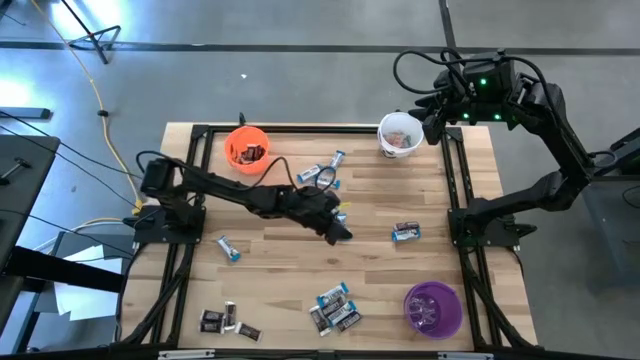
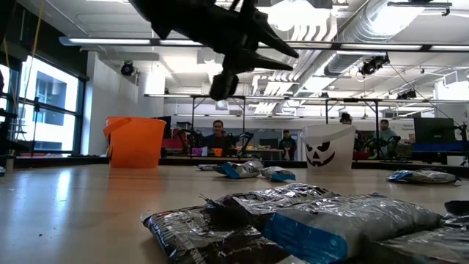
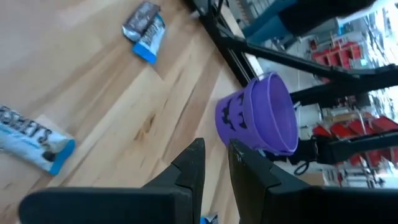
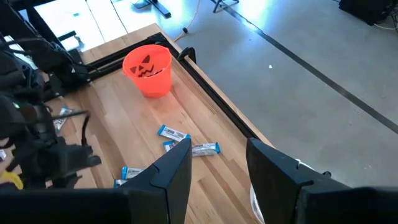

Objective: Sort candy
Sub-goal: Put the brown chocolate into the orange bucket

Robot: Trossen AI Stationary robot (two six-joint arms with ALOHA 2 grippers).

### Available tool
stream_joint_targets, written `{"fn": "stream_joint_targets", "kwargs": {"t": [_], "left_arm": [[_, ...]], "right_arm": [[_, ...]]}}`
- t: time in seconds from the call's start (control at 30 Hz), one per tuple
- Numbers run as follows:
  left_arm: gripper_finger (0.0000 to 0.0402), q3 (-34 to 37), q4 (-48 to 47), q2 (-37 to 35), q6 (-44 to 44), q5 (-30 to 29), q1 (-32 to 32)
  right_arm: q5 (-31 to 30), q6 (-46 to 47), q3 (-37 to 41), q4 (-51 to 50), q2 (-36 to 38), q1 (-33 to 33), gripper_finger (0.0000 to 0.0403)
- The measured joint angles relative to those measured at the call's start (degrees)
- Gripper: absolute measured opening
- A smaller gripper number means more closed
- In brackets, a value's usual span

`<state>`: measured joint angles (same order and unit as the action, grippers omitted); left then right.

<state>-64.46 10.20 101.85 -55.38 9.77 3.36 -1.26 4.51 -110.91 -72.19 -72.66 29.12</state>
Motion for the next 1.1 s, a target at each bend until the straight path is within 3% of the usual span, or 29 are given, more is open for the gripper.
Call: {"fn": "stream_joint_targets", "kwargs": {"t": [0.2,0.57,0.8,1.1], "left_arm": [[0.0058,-4.18,-2.72,3.75,1.86,5.28,-0.33],[0.0058,-8.87,-26.05,3.25,3.52,6.5,4.48],[0.0065,-8.97,-30.07,3.21,3.57,6.26,10.14],[0.0124,-8.97,-26.47,4.53,1.16,5.17,13.69]], "right_arm": [[0.0,-0.02,0.0,-0.02,0.0,0.02,0.0149],[0.0,-0.01,-0.01,-0.01,-0.01,0.02,0.0149],[0.0,0.0,0.0,0.0,0.0,0.02,0.0149],[0.0,0.0,0.0,-0.01,-0.02,0.0,0.0149]]}}
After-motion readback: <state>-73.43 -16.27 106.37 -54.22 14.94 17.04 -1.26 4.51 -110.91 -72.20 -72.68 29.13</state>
